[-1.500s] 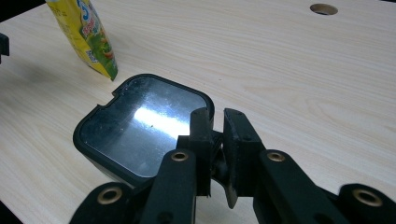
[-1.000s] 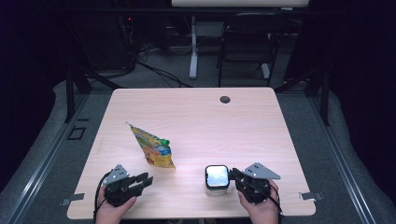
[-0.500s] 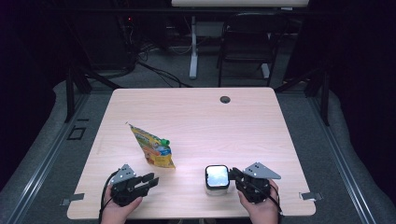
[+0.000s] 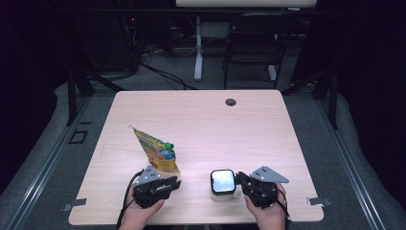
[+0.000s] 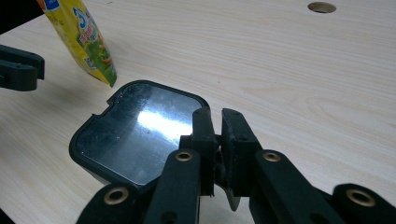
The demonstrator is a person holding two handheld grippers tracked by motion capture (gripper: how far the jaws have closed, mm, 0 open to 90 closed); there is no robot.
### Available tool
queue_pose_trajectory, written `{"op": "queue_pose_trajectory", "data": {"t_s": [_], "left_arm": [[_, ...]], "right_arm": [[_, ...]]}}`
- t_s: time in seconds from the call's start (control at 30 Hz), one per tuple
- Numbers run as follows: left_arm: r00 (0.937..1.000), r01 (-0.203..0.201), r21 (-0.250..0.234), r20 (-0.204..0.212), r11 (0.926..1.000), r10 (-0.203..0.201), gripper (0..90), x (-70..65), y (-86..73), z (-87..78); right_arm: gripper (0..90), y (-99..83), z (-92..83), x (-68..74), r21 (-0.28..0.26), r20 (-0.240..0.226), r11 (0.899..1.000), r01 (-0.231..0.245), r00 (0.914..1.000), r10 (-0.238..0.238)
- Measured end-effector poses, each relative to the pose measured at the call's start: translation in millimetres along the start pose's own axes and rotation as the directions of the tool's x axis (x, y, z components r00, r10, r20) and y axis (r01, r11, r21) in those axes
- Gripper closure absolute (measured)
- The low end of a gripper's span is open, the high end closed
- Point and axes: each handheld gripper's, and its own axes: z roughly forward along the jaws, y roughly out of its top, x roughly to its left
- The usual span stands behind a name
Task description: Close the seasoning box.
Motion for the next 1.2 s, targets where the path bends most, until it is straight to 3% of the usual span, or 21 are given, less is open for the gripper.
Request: {"op": "queue_pose_trajectory", "data": {"t_s": [0.33,0.83,1.2], "left_arm": [[0.9999,-0.005,0.002,0.011,1.0,0.005,80.1,-10.6,13.6,12.6],[0.9983,-0.032,0.03,0.05,0.999,0.031,86.6,-28.0,18.3,30.6],[0.9921,-0.073,0.047,0.106,0.9963,0.067,89.8,-45.8,21.6,38.5]], "right_arm": [[84.3,-0.2,-0.6,-1.3,0.006,-0.001,1.0,-0.004,1.0,0.004],[84.8,-3.7,1.0,-5.9,-0.023,-0.016,0.997,-0.08,0.9967,0.08],[84.9,-4.8,1.1,-6.7,-0.028,-0.024,0.994,-0.108,0.9939,0.107]]}}
